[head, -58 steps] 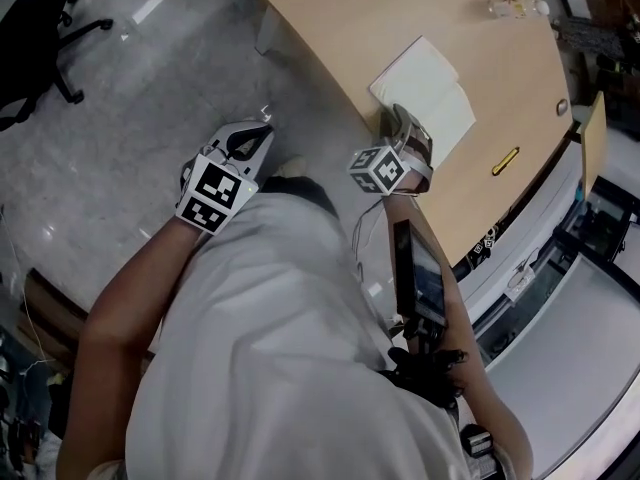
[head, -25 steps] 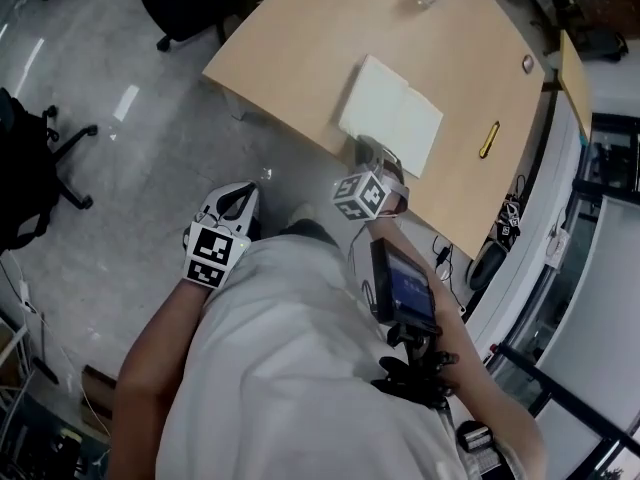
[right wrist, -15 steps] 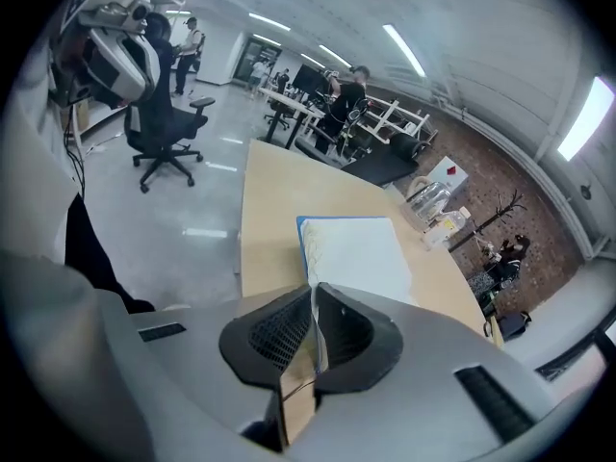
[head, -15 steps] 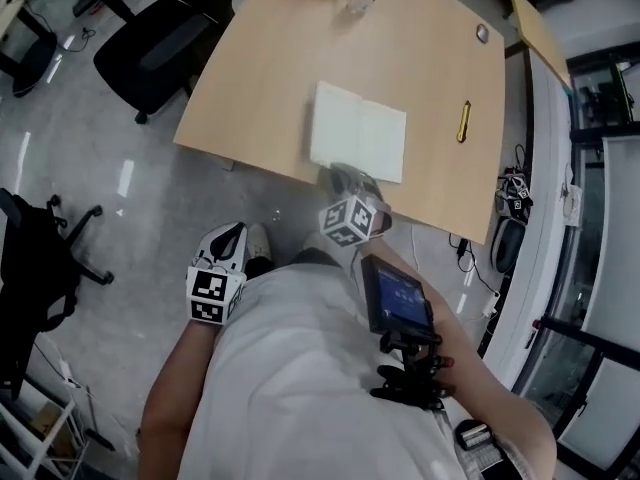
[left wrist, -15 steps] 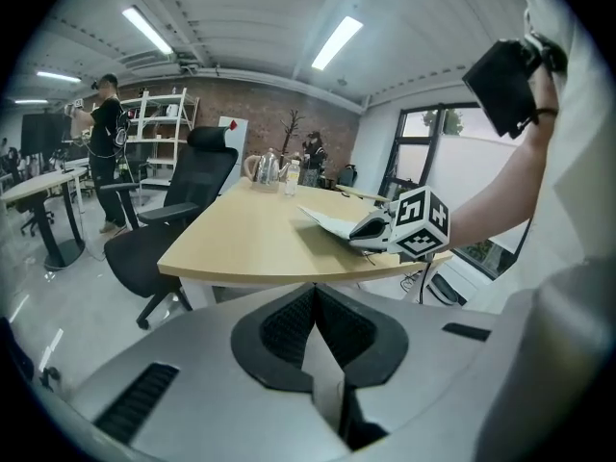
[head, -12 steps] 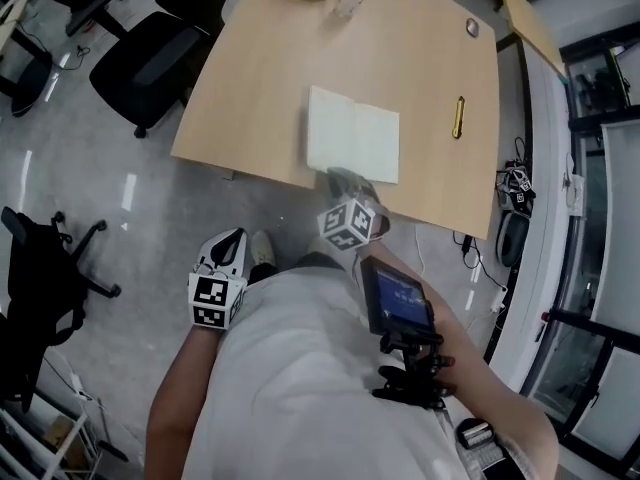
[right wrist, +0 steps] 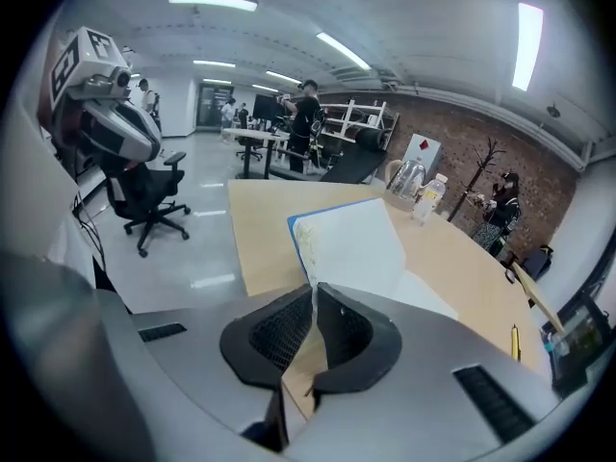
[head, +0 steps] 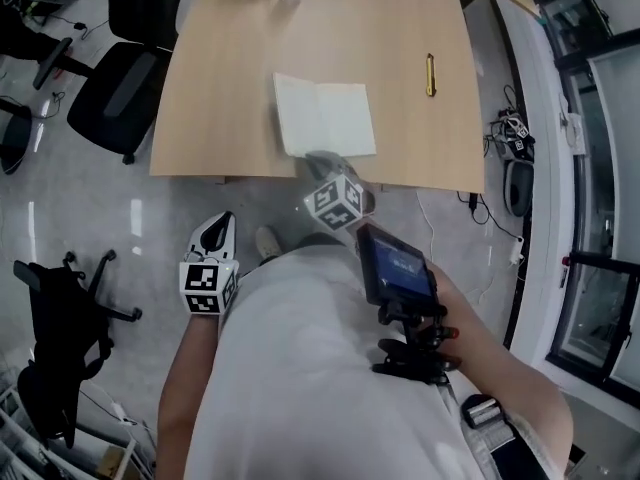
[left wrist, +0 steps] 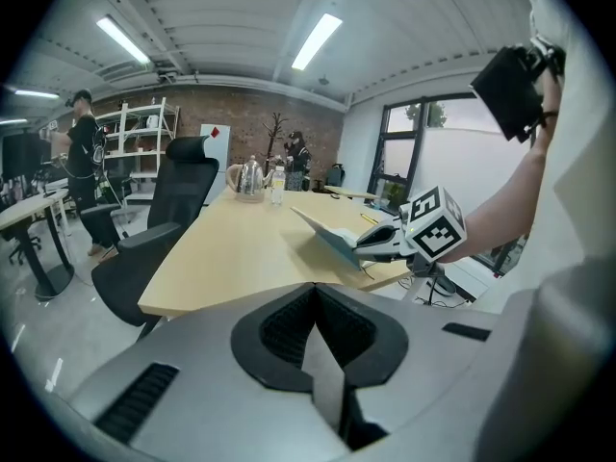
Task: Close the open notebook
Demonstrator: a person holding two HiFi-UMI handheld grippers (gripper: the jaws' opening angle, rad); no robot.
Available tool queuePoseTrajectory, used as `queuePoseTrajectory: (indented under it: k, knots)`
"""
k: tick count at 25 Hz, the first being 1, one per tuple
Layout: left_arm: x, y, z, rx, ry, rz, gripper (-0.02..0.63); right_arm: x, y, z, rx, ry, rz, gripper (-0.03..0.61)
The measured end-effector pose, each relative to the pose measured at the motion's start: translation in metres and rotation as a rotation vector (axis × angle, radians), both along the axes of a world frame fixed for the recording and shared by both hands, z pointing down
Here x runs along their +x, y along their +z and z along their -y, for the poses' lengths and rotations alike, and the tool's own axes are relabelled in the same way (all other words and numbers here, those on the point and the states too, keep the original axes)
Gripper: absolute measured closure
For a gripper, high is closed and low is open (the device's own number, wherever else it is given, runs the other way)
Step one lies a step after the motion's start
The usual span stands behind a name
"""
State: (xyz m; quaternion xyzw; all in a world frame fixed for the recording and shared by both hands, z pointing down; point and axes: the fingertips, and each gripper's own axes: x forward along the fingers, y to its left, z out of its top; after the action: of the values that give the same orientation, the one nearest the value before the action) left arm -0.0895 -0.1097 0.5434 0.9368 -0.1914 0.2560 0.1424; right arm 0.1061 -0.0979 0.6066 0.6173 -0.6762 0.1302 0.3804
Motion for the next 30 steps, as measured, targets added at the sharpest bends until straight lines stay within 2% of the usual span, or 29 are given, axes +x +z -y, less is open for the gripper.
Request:
queuePoseTrajectory:
  k: [3, 17, 24, 30]
  knots:
    - [0.011, -0.006, 0.000, 0.008, 0.023, 0.004, 0.607, 0.001, -0.006, -0.001, 0.013, 0.021, 0.071, 0.549]
    - [0.086, -0.030, -0.022, 0.061, 0.191, 0.025, 0.607, 0.041, -0.020, -0.037, 0.129, 0.304, 0.574, 0.554]
    - [0.117, -0.038, -0.036, 0.090, 0.260, 0.036, 0.607, 0.069, -0.015, -0.059, 0.176, 0.433, 0.715, 0.558]
    - [0.128, -0.040, -0.042, 0.092, 0.267, 0.053, 0.607, 0.084, -0.001, -0.072, 0.172, 0.520, 0.794, 0.558]
